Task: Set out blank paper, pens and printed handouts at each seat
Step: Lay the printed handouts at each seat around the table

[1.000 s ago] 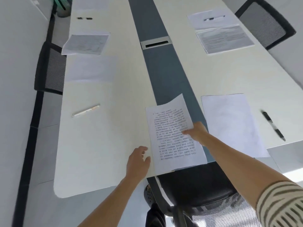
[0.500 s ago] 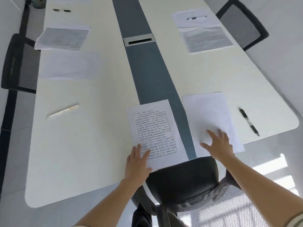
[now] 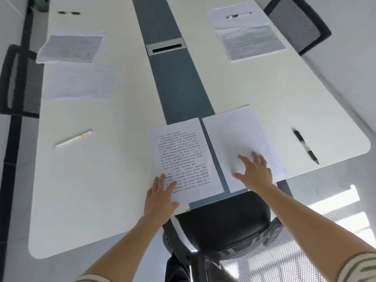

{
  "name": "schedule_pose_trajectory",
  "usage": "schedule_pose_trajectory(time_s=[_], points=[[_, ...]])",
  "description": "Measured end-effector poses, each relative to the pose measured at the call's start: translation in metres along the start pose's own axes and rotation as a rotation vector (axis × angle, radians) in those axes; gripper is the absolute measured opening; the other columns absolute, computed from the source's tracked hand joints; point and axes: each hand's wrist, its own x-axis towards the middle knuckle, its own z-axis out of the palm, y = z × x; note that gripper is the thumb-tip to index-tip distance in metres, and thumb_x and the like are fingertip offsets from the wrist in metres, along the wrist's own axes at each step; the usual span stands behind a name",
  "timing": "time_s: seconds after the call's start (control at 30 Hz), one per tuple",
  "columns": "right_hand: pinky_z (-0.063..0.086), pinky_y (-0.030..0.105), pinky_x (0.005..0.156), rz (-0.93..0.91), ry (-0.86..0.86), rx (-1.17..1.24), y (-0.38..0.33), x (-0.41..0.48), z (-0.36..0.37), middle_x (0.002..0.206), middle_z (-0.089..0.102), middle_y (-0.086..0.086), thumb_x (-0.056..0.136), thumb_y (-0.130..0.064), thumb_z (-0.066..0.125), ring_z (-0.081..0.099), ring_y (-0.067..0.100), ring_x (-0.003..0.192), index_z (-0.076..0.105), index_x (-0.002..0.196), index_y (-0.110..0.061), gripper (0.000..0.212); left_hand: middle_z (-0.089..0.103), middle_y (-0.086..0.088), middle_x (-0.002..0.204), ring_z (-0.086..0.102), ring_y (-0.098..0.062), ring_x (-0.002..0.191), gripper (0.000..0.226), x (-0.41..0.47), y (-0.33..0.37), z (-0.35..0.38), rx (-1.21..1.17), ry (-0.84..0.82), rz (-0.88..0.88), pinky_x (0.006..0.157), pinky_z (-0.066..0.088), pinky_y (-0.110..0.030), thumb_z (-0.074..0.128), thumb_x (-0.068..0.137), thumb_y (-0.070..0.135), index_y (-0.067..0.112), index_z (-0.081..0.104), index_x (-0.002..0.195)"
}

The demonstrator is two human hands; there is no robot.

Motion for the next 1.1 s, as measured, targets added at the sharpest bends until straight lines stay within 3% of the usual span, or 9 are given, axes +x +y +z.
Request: schedule_pose_trajectory(time_s=[0.13, 0.27, 0.37, 0.47, 0.67, 0.77, 0.97, 1.1], points=[[0.037, 0.05, 0.106, 0.009, 0.001, 0.042, 0.004, -0.002, -0.008, 0.161, 0.013, 0.008, 0.084, -0.058, 0.061, 0.013, 0.031, 0.148, 0.029, 0.148, -0.038, 0.075, 0.004, -0.007, 0.162, 0.005, -0.03, 0.149, 0.069, 0.0, 0.002, -0.001, -0.006, 0.001, -0.001, 0.118, 0.021, -0.043, 0.055, 0.089, 0.05, 0.032, 0.024, 0.148], [0.042, 0.054, 0.101, 0.106, 0.221, 0.194, 0.047, 0.013, -0.038, 0.154, 0.034, 0.007, 0.088, -0.046, 0.062, 0.032, 0.032, 0.139, 0.04, 0.144, -0.027, 0.063, 0.002, -0.006, 0.162, 0.004, -0.03, 0.15, 0.068, 0.0, 0.004, -0.003, 0.004, -0.007, -0.006, 0.118, 0.02, -0.042, 0.054, 0.09, 0.049, 0.032, 0.023, 0.148], [0.043, 0.056, 0.099, 0.305, 0.333, 0.285, 0.101, 0.029, -0.059, 0.148, 0.039, 0.013, 0.091, -0.031, 0.059, 0.035, 0.036, 0.135, 0.041, 0.143, -0.017, 0.057, 0.004, -0.006, 0.162, 0.004, -0.029, 0.149, 0.069, 0.001, 0.005, -0.004, 0.001, -0.011, -0.012, 0.118, 0.021, -0.042, 0.056, 0.09, 0.048, 0.03, 0.024, 0.148], [0.041, 0.053, 0.098, 0.475, 0.268, 0.287, 0.141, 0.038, -0.064, 0.144, 0.04, 0.02, 0.093, -0.025, 0.055, 0.037, 0.039, 0.132, 0.039, 0.144, -0.011, 0.055, 0.006, -0.007, 0.162, 0.006, -0.03, 0.149, 0.07, 0.002, 0.005, -0.004, -0.009, -0.011, -0.017, 0.117, 0.022, -0.044, 0.057, 0.088, 0.048, 0.03, 0.026, 0.148], [0.047, 0.045, 0.092, 0.54, 0.209, 0.306, 0.16, 0.044, -0.057, 0.121, 0.059, 0.022, 0.092, -0.02, 0.055, 0.056, 0.041, 0.113, 0.06, 0.124, -0.011, 0.034, 0.005, -0.005, 0.162, 0.006, -0.029, 0.149, 0.07, 0.002, 0.006, -0.004, -0.001, -0.017, -0.036, 0.117, 0.022, -0.043, 0.059, 0.087, 0.049, 0.031, 0.026, 0.146], [0.047, 0.041, 0.091, 0.446, 0.221, 0.402, 0.136, 0.045, -0.062, 0.115, 0.066, 0.022, 0.091, -0.021, 0.057, 0.06, 0.041, 0.108, 0.065, 0.117, -0.013, 0.028, 0.005, -0.004, 0.162, 0.006, -0.028, 0.149, 0.07, 0.003, 0.008, -0.004, 0.003, -0.014, -0.044, 0.117, 0.021, -0.043, 0.059, 0.086, 0.05, 0.032, 0.026, 0.146], [0.051, 0.036, 0.083, 0.035, 0.172, 0.451, 0.036, 0.041, -0.052, 0.102, 0.074, 0.008, 0.088, -0.022, 0.06, 0.066, 0.032, 0.097, 0.067, 0.111, -0.019, 0.024, 0.004, -0.004, 0.161, 0.005, -0.028, 0.149, 0.071, 0.002, 0.007, -0.004, -0.004, -0.021, -0.046, 0.117, 0.021, -0.043, 0.059, 0.087, 0.049, 0.031, 0.025, 0.146], [0.044, 0.03, 0.07, -0.01, 0.104, 0.34, 0.006, 0.038, -0.029, 0.102, 0.07, 0.011, 0.092, -0.019, 0.055, 0.062, 0.032, 0.087, 0.065, 0.108, -0.011, 0.021, 0.004, -0.006, 0.162, 0.005, -0.029, 0.149, 0.07, 0.0, 0.007, -0.004, -0.027, -0.022, -0.047, 0.118, 0.02, -0.044, 0.06, 0.088, 0.046, 0.03, 0.026, 0.147]])
